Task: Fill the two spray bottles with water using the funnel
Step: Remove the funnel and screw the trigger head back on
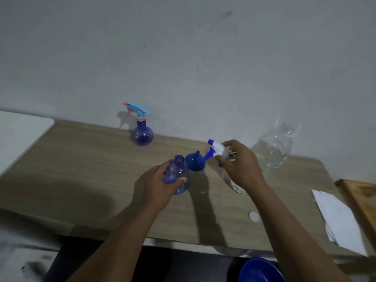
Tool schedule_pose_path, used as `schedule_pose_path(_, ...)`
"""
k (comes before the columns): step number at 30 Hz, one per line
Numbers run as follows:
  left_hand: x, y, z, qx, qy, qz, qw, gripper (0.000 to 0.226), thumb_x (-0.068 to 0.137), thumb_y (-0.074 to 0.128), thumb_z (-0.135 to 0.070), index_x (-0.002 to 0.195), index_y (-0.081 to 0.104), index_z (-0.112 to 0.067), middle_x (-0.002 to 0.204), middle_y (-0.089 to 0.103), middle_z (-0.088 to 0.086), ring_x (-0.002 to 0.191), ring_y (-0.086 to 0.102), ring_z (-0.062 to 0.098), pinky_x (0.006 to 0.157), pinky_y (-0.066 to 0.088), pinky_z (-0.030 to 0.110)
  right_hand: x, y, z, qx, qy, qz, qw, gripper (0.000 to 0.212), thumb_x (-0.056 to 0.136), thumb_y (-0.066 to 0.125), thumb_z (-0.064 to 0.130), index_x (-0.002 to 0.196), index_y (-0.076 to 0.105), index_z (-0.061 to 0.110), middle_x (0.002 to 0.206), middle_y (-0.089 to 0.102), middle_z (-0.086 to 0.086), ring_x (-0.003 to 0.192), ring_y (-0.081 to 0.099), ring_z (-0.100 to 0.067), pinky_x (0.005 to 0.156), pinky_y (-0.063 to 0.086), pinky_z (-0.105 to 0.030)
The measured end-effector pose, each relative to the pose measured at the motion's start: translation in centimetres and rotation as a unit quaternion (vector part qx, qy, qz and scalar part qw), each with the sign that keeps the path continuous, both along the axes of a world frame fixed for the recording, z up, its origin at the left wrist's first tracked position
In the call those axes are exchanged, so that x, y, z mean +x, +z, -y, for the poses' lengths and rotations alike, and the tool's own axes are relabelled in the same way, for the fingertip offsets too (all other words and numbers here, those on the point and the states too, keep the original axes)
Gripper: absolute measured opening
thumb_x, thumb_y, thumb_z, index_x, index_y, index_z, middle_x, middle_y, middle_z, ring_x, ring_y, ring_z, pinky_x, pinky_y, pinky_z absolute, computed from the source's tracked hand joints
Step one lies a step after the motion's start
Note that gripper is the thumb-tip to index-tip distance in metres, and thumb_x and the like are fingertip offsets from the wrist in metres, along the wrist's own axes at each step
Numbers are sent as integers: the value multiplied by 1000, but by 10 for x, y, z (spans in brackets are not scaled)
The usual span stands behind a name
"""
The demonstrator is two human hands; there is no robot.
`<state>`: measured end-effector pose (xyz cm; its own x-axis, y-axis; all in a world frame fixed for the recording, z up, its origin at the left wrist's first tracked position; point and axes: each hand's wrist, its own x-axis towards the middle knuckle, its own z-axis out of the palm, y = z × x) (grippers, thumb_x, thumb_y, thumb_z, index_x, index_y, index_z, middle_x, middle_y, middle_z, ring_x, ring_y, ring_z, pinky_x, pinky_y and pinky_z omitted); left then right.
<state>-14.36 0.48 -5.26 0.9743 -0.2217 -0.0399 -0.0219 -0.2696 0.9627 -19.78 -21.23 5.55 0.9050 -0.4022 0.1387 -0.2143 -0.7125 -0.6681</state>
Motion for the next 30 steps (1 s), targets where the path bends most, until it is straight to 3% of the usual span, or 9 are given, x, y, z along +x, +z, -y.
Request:
schedule_pose_path(4,-1,2,0,-13,-1,-5,1000,46,77,85,-5,114,64,-20,97,67,-8,82,67,-6,64,45,1,3,63,-22,78,-11,167,983,27,88,76,17,111,64,20,101,67,4,84,65,0,62,50,-10)
schedule_pose_path(6,1,-1,1,-15,11,2,1000,44,73,86,-3,109,66,-20,93,69,-7,83,68,1,67,47,5,8,84,-35,116,-1,222,968,27,88,75,17,112,63,20,103,68,4,89,66,-7,66,54,-14)
schedule_pose_path(8,2,-5,2,-21,11,-6,1000,50,70,89,-17,115,69,-19,101,73,-3,95,71,16,74,51,15,15,96,-46,135,14,253,958,28,89,75,17,114,63,18,106,67,1,91,66,-10,67,58,-20)
schedule_pose_path(10,5,-9,2,-19,5,-6,1000,59,69,91,-26,123,67,-21,107,74,-5,98,70,13,75,52,13,22,101,-54,135,22,277,951,31,89,75,19,117,63,16,109,66,-1,93,65,-12,68,60,-25)
schedule_pose_path(13,6,-9,1,-30,3,-13,999,56,70,92,-19,120,67,-27,106,74,-9,98,69,5,75,51,9,32,102,-63,138,25,299,944,33,90,75,21,120,61,17,114,64,-1,94,65,-12,70,62,-30)
schedule_pose_path(16,6,-8,2,-46,-1,-19,999,60,69,92,-15,116,62,-37,104,71,-16,95,66,-5,72,49,4,39,97,-70,151,29,299,942,34,91,74,19,122,60,14,116,62,-3,95,63,-9,69,60,-25)
schedule_pose_path(22,8,-10,2,-53,-9,-36,998,60,72,90,-19,122,61,-35,107,68,-18,97,64,-1,69,50,8,46,70,-74,145,45,263,953,32,92,72,18,120,57,17,115,61,-5,95,64,-11,68,57,-19)
schedule_pose_path(27,10,-19,4,-62,-3,-17,998,55,72,90,-22,117,62,-38,107,70,-18,100,66,2,78,50,14,47,27,-81,95,100,161,977,30,90,73,18,114,55,20,109,61,-3,88,67,-18,71,60,-40)
schedule_pose_path(30,11,-25,6,-83,-4,-34,996,52,73,89,-21,120,66,-28,112,72,-9,104,69,10,90,58,31,42,5,-86,39,144,82,985,30,91,72,20,114,53,24,104,64,0,86,64,-17,74,57,-40)
